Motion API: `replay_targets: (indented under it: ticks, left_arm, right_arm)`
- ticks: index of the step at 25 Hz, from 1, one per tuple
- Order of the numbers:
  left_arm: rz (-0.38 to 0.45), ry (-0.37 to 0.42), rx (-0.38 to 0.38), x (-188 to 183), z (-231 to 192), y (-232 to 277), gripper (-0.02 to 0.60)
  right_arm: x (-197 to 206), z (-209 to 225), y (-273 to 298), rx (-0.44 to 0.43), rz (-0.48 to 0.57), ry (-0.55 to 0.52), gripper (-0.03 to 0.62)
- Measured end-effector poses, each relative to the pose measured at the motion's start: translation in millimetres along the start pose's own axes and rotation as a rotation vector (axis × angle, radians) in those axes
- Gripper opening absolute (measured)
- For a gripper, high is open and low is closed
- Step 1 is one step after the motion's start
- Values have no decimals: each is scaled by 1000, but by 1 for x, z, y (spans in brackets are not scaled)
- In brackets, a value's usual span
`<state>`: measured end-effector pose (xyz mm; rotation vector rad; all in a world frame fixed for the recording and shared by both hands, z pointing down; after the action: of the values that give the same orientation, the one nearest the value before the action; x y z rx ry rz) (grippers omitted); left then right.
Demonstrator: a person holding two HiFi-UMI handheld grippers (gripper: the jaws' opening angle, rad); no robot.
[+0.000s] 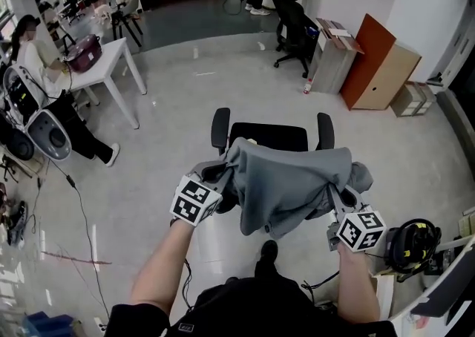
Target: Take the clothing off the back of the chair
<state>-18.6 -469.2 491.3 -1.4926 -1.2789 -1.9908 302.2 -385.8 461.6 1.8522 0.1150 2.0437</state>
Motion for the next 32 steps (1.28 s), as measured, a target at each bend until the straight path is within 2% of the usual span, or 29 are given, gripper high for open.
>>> replay_targets:
  ticks: [5,10,17,22,32]
  left_arm:
    - [79,-41,32,-7,15,-23,14]
    - [212,-91,70,-13,33,-54,12]
    - [353,-100,154,-23,53,-114,11]
    - [385,-55,183,-25,72,-143,12]
    - [424,-59,211,-10,107,-175,12]
  right_arm:
    - [-5,-10,-40,-40,89,54,34]
    - [-4,-28,-70,-70,155,130,32]
    - [-12,-70,-111,-118,262,189,31]
    - [-10,-100,-141,-133,279,177,31]
    - [-1,-132,-192,-188,299,184,31]
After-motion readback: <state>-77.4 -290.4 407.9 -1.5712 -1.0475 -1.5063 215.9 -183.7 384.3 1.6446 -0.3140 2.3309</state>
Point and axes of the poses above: the fingertips, and each gripper's own axes: y forward along the fingers, z to its right, x out of its underside, the point moved 5 cm from there along -y, backward along the fingers, and after that the axes turned 8 degrees about x, right-handed, at the moved point
